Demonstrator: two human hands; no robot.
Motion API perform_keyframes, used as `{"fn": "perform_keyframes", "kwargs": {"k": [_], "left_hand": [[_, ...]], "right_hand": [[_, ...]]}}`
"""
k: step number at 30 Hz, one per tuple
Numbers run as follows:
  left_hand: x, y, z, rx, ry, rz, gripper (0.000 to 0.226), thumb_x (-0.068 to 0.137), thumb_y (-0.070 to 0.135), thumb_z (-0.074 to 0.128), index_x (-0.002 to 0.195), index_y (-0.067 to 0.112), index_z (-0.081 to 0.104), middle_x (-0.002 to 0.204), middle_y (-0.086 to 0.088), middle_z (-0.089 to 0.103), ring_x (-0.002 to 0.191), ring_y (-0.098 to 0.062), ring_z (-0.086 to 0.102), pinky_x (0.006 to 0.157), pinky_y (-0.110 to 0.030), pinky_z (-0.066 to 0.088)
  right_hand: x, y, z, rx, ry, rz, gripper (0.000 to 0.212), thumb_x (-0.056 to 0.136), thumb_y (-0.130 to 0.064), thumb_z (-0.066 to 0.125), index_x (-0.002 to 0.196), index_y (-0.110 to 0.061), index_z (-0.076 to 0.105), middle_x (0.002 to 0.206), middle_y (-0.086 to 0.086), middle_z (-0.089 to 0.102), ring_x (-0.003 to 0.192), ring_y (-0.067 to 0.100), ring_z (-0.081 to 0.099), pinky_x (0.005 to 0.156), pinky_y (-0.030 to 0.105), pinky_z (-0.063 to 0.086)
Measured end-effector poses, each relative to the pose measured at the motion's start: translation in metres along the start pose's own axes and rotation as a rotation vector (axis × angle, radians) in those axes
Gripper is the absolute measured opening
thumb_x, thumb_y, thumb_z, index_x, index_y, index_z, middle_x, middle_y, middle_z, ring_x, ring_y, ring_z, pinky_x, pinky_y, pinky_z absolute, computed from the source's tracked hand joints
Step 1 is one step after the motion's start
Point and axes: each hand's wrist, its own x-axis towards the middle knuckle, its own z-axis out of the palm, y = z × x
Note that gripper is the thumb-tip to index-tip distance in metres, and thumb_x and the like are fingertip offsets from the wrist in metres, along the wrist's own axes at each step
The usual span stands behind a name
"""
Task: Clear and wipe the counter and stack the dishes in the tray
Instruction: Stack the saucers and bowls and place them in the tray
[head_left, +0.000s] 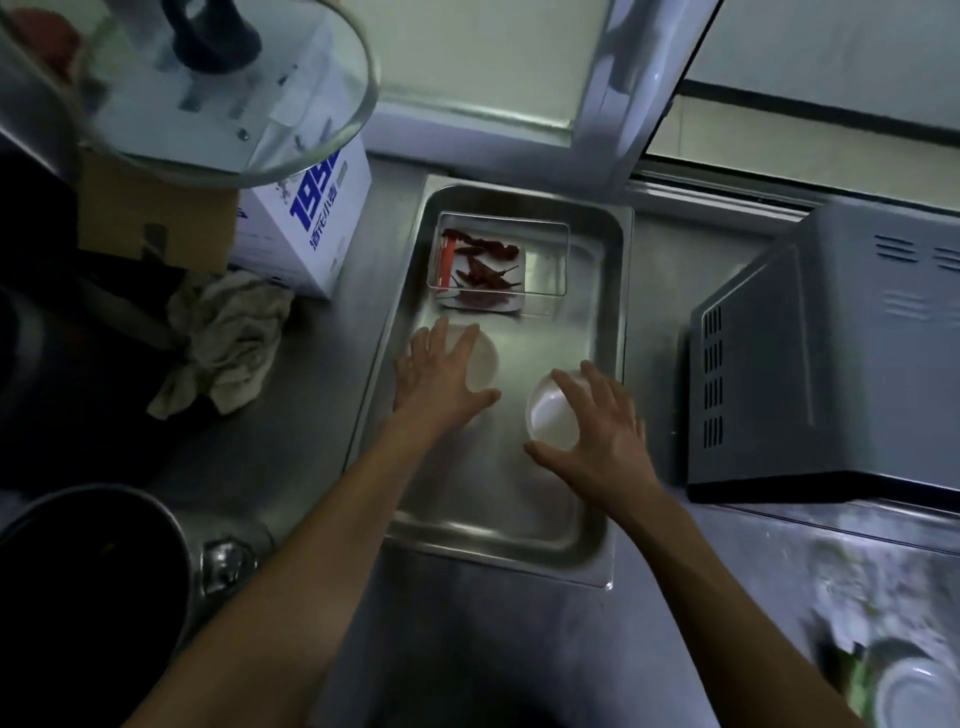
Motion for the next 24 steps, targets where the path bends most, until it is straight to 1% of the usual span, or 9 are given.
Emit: {"fn": "perform_keyframes", "kwargs": {"k": [10,14,17,19,20,22,24], "left_hand": [[0.046,-0.014,0.012,0.03,-0.064,0.028,0.099,0.078,0.061,0.069,0.154,0.038,0.009,0.164,-0.003,-0.005,0.15,-0.034,-0.005,0.117,-0.06,0.009],[0.049,-0.019,0.019,0.044,-0.038,0.038,0.099,0.078,0.061,0.07,0.154,0.037,0.011,0.165,-0.004,-0.007,0.15,-0.032,-0.01,0.117,-0.06,0.01],[0.046,-0.02,0.021,0.055,-0.016,0.061,0.095,0.08,0.065,0.065,0.154,0.035,0.012,0.165,-0.003,-0.01,0.151,-0.03,-0.014,0.118,-0.059,0.009],[0.041,-0.023,0.018,0.041,0.028,0.068,0.087,0.085,0.064,0.059,0.154,0.034,0.016,0.165,-0.003,-0.004,0.151,-0.029,-0.01,0.118,-0.058,0.009],[0.038,-0.025,0.015,0.022,0.068,0.075,0.081,0.087,0.061,0.057,0.153,0.033,0.02,0.165,-0.004,0.001,0.151,-0.029,-0.006,0.119,-0.057,0.011],[0.029,-0.03,0.007,-0.044,0.165,0.1,0.071,0.09,0.051,0.059,0.151,0.029,0.03,0.162,-0.005,0.017,0.151,-0.028,0.007,0.119,-0.054,0.019],[0.02,-0.037,-0.001,-0.121,0.253,0.113,0.061,0.092,0.04,0.062,0.147,0.024,0.04,0.155,-0.005,0.035,0.146,-0.027,0.024,0.116,-0.052,0.03]], "right_hand": [[0.032,0.004,0.008,0.019,-0.021,0.033,0.092,0.073,-0.059,0.076,0.149,-0.042,0.026,0.163,-0.003,0.014,0.148,0.025,0.012,0.115,0.056,0.026],[0.044,0.001,0.011,0.031,-0.011,0.021,0.097,0.074,-0.058,0.075,0.152,-0.041,0.019,0.164,-0.002,0.014,0.149,0.025,0.011,0.117,0.055,0.024],[0.053,-0.003,0.014,0.032,-0.012,-0.008,0.099,0.074,-0.058,0.075,0.152,-0.041,0.017,0.164,-0.001,0.012,0.15,0.025,0.011,0.118,0.051,0.02],[0.06,-0.006,0.015,0.035,-0.02,-0.025,0.098,0.075,-0.058,0.075,0.152,-0.041,0.018,0.165,-0.001,0.01,0.151,0.025,0.009,0.119,0.051,0.02],[0.064,-0.008,0.016,0.035,-0.023,-0.033,0.097,0.075,-0.059,0.075,0.152,-0.041,0.018,0.165,-0.001,0.01,0.151,0.025,0.008,0.119,0.052,0.022],[0.071,-0.015,0.016,0.032,-0.017,-0.055,0.096,0.075,-0.06,0.074,0.151,-0.041,0.019,0.164,-0.002,0.01,0.15,0.024,0.008,0.117,0.056,0.025],[0.08,-0.025,0.019,0.022,-0.005,-0.082,0.095,0.075,-0.061,0.073,0.151,-0.039,0.02,0.164,-0.001,0.011,0.15,0.025,0.01,0.116,0.056,0.026]]}}
